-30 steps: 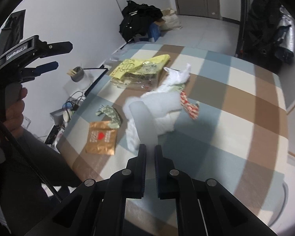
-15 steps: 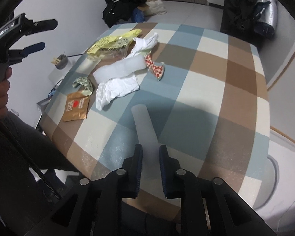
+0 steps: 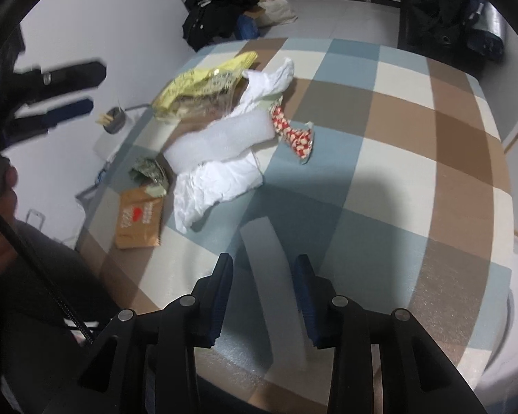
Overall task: Collect trash
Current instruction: 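Lower the left gripper onto the white foam sheet and close on it, then lift the white foam sheet with the left gripper toward the bin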
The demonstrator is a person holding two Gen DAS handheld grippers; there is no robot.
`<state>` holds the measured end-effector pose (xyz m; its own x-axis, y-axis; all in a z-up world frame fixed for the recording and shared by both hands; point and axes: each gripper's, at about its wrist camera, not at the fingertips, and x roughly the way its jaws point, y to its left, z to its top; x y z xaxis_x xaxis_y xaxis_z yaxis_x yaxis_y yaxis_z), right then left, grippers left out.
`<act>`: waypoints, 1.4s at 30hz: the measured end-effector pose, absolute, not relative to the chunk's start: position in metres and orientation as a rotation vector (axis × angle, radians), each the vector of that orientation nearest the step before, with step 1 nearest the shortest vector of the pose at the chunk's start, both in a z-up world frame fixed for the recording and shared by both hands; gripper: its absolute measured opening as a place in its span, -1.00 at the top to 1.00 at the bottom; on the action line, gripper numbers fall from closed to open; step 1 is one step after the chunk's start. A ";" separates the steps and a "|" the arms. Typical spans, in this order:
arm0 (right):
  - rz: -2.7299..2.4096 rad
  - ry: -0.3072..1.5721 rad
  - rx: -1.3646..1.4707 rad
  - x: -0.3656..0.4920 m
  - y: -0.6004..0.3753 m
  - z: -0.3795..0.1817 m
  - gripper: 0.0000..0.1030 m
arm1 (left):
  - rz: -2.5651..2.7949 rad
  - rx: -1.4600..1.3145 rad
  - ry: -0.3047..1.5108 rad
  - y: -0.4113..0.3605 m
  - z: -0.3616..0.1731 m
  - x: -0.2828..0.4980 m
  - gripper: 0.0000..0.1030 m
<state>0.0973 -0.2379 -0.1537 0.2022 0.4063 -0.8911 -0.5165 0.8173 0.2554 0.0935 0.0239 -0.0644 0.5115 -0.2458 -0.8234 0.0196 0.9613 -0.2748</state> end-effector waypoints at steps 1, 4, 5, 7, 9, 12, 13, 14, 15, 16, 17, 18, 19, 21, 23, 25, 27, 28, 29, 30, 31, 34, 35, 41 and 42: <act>0.646 1.191 -0.119 0.096 -0.237 -0.153 0.37 | -0.171 -0.230 1.028 0.020 -0.065 0.095 -0.81; 0.642 1.179 -0.138 0.095 -0.239 -0.152 0.63 | -0.203 -0.193 1.040 0.010 -0.068 0.099 -0.81; 0.649 1.184 -0.115 0.096 -0.242 -0.152 0.70 | -0.206 -0.182 1.044 0.008 -0.070 0.101 -0.80; 0.657 1.192 -0.069 0.099 -0.249 -0.151 0.77 | -0.212 -0.173 1.061 0.002 -0.075 0.107 -0.80; 0.651 1.184 -0.047 0.101 -0.256 -0.148 0.79 | -0.223 -0.177 1.085 -0.004 -0.082 0.113 -0.80; 0.651 1.160 -0.009 0.103 -0.266 -0.143 0.82 | -0.229 -0.168 1.146 -0.014 -0.098 0.122 -0.80; 0.650 1.154 0.000 0.105 -0.268 -0.141 0.83 | -0.227 -0.162 1.161 -0.016 -0.101 0.123 -0.80; 0.647 1.147 0.013 0.106 -0.272 -0.140 0.83 | -0.228 -0.155 1.177 -0.019 -0.105 0.124 -0.80; 0.645 1.141 0.029 0.107 -0.276 -0.138 0.83 | -0.240 -0.143 1.204 -0.023 -0.110 0.126 -0.80; 0.647 1.136 0.048 0.109 -0.278 -0.136 0.83 | -0.250 -0.134 1.219 -0.025 -0.112 0.126 -0.80; 0.649 1.130 0.062 0.109 -0.281 -0.135 0.83 | -0.259 -0.114 1.227 -0.029 -0.114 0.126 -0.80; 0.653 1.121 0.082 0.110 -0.286 -0.133 0.83 | -0.261 -0.099 1.227 -0.031 -0.114 0.126 -0.80; 0.654 1.114 0.093 0.111 -0.289 -0.131 0.83 | -0.263 -0.072 1.228 -0.035 -0.114 0.126 -0.80; 0.652 1.103 0.111 0.111 -0.294 -0.129 0.83 | -0.264 -0.045 1.229 -0.039 -0.116 0.126 -0.79; 0.647 1.100 0.123 0.113 -0.300 -0.129 0.83 | -0.269 -0.034 1.234 -0.041 -0.118 0.126 -0.71; 0.641 1.103 0.137 0.116 -0.304 -0.130 0.83 | -0.272 -0.020 1.245 -0.045 -0.121 0.127 -0.49; 0.638 1.101 0.151 0.118 -0.308 -0.131 0.83 | -0.265 0.006 1.253 -0.046 -0.125 0.128 -0.33; 0.639 1.099 0.159 0.118 -0.311 -0.130 0.83 | -0.266 0.018 1.258 -0.047 -0.127 0.127 -0.17; 0.639 1.096 0.163 0.117 -0.313 -0.129 0.83 | -0.269 0.021 1.260 -0.045 -0.126 0.127 -0.13; 0.640 1.093 0.166 0.116 -0.314 -0.128 0.83 | -0.277 0.022 1.259 -0.047 -0.126 0.127 -0.04; 0.640 1.090 0.168 0.116 -0.316 -0.128 0.83 | -0.281 0.025 1.253 -0.048 -0.124 0.126 0.13; 0.639 1.079 0.173 0.116 -0.319 -0.126 0.83 | -0.286 0.050 1.238 -0.049 -0.120 0.123 0.28; 0.638 1.076 0.174 0.115 -0.320 -0.125 0.83 | -0.287 0.052 1.236 -0.049 -0.120 0.122 0.28; 0.632 1.065 0.169 0.113 -0.322 -0.123 0.83 | -0.301 0.046 1.222 -0.052 -0.115 0.116 0.30; 0.629 1.063 0.169 0.114 -0.321 -0.123 0.83 | -0.304 0.042 1.219 -0.052 -0.113 0.116 0.30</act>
